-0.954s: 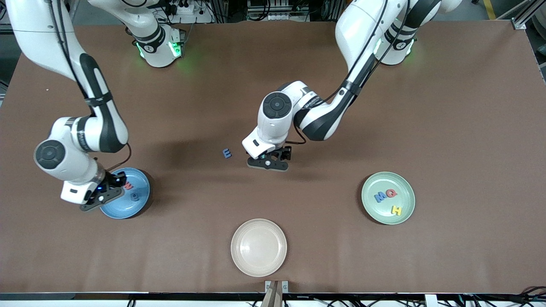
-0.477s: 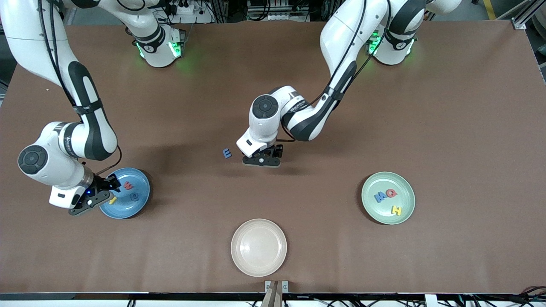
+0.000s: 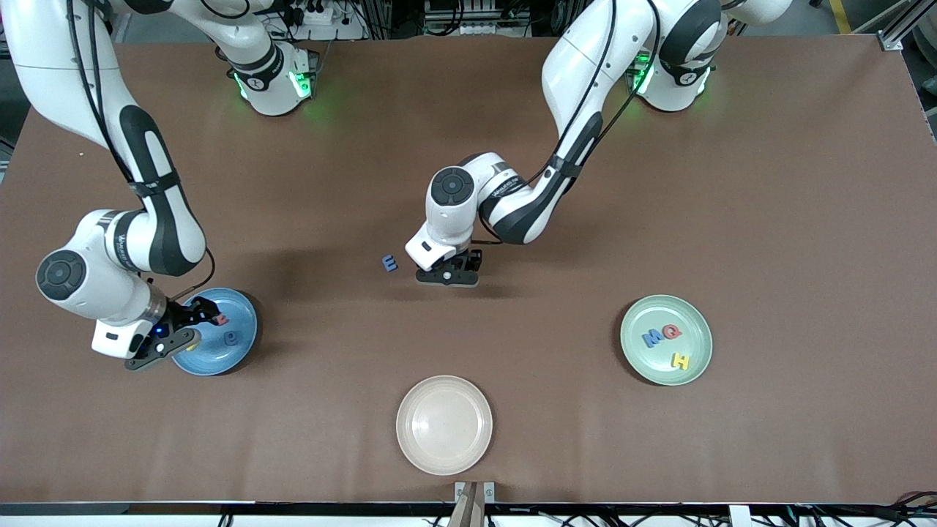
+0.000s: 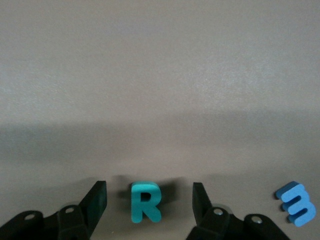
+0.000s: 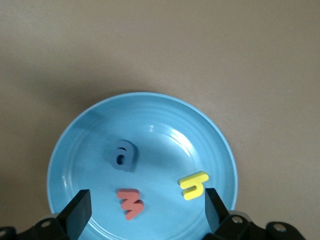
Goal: Sort upper and lower case letters into plates
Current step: 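Grasp the R with the left gripper while the right gripper reaches the 3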
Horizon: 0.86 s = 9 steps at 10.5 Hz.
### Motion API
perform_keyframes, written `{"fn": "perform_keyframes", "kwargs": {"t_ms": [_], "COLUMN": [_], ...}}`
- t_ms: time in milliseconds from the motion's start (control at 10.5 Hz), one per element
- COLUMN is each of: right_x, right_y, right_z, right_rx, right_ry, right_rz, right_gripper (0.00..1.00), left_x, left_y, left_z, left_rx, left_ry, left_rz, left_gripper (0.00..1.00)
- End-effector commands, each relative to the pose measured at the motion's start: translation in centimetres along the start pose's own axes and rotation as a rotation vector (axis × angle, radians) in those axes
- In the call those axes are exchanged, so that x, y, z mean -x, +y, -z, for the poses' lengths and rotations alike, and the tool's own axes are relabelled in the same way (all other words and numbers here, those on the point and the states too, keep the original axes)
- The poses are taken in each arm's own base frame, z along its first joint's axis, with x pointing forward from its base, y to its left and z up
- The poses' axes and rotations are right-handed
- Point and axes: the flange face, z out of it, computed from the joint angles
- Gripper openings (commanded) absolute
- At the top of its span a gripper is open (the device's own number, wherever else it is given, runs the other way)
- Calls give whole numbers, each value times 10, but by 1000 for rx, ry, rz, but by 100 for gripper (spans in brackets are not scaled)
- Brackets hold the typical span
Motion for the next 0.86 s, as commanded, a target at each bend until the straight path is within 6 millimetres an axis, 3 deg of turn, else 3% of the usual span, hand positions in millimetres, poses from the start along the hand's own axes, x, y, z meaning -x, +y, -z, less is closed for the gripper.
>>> {"fn": "perform_keyframes", "kwargs": {"t_ms": [0, 191, 286, 477, 763], "right_x": [-20, -34, -35, -38, -42], "right_y": [-28, -56, -61, -67, -83], "right_z": [-4, -12, -15, -18, -21], "right_rx": [-16, -24, -27, -30, -62], "right_ry": [-3, -14, -21, -24, -45], "right_rz": [-52, -54, -46, -38, -67], "right_gripper": [100, 100, 100, 100, 100], "left_x": [5, 10, 10, 10, 14], "left_y": [4, 7, 7, 7, 1], "left_z": [-9, -11, -11, -9, -19], "left_rx": [2, -6, -7, -7, -37], "left_ry": [12, 14, 15, 15, 18], "left_rz": [22, 12, 11, 11, -14], "left_gripper": [74, 63, 50, 47, 23]}}
